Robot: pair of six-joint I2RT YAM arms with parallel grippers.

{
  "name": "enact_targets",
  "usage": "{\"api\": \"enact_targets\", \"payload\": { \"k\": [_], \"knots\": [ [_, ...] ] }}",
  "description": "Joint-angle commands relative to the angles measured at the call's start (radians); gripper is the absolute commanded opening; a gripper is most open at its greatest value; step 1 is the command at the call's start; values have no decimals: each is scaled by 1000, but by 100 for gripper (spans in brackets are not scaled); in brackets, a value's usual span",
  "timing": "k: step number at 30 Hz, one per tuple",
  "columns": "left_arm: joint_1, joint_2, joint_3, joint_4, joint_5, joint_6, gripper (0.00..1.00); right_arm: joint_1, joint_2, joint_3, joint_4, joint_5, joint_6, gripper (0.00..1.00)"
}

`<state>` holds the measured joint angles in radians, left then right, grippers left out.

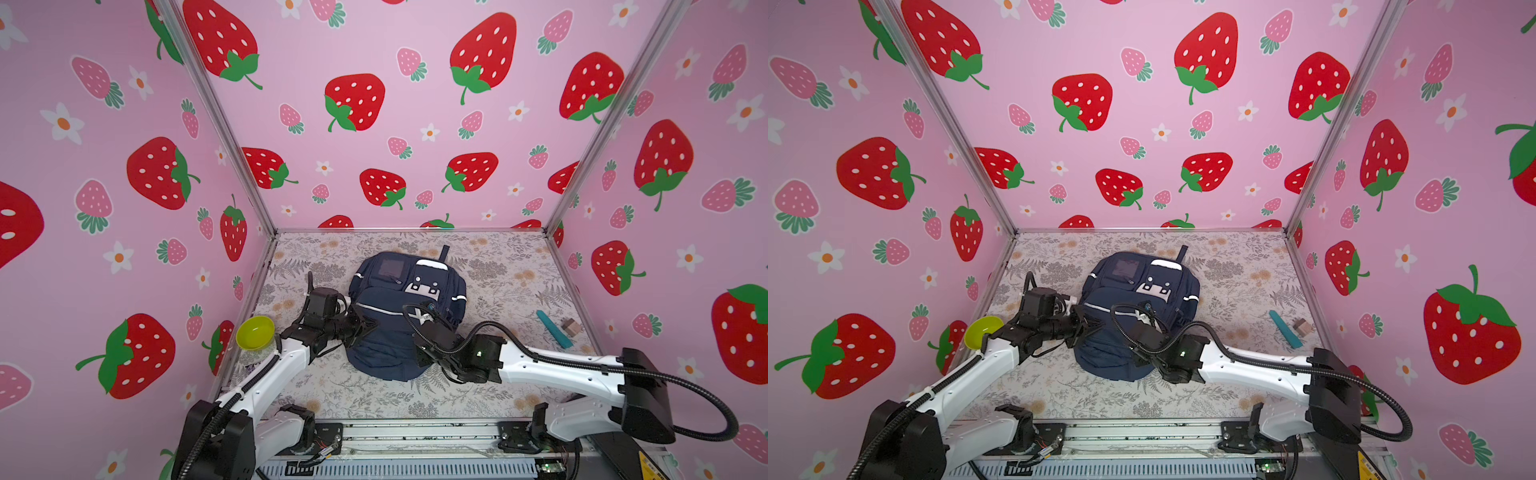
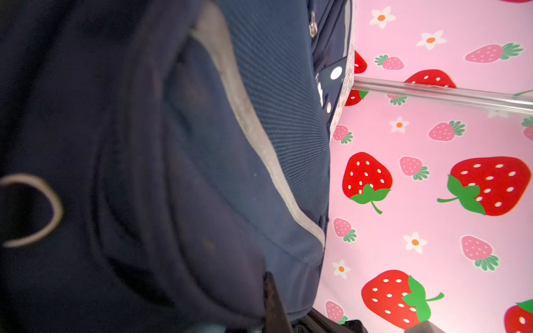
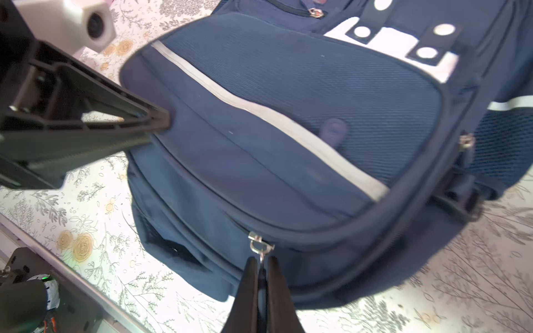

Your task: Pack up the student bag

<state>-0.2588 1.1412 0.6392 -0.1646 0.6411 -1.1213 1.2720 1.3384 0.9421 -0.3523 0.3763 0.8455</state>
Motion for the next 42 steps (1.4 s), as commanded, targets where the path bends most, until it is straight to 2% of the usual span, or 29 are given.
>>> {"api": "enact_targets", "payload": {
  "k": [1, 8, 10, 14, 16, 19, 27, 33, 42],
  "knots": [
    [42, 21, 63, -7, -75, 75, 0, -24, -71, -48, -40, 1, 0, 0],
    [61, 33, 70, -37, -68, 118, 1, -60, -119, -118, -3, -49, -36, 0],
    [54, 18, 65, -49, -76, 111, 19, -59, -116, -120, 16, -81, -51, 0],
    [-6, -72, 41, -84, -149, 71, 43, -59, -95, -107, 55, -117, -70, 0],
    [-58, -108, 28, -77, -175, 32, 49, -59, -83, -93, 56, -124, -75, 0],
    [-124, -120, 22, -39, -192, -34, 51, -59, -76, -78, 62, -137, -84, 0],
    [-226, -9, 54, 59, -192, -107, 49, -59, -100, -72, 60, -148, -79, 0],
    [-237, 42, 82, 93, -194, -122, 43, -57, -117, -86, 64, -149, -72, 0],
    [-244, 53, 93, 104, -195, -117, 10, -57, -126, -85, 36, -126, -71, 0]
  ]
}}
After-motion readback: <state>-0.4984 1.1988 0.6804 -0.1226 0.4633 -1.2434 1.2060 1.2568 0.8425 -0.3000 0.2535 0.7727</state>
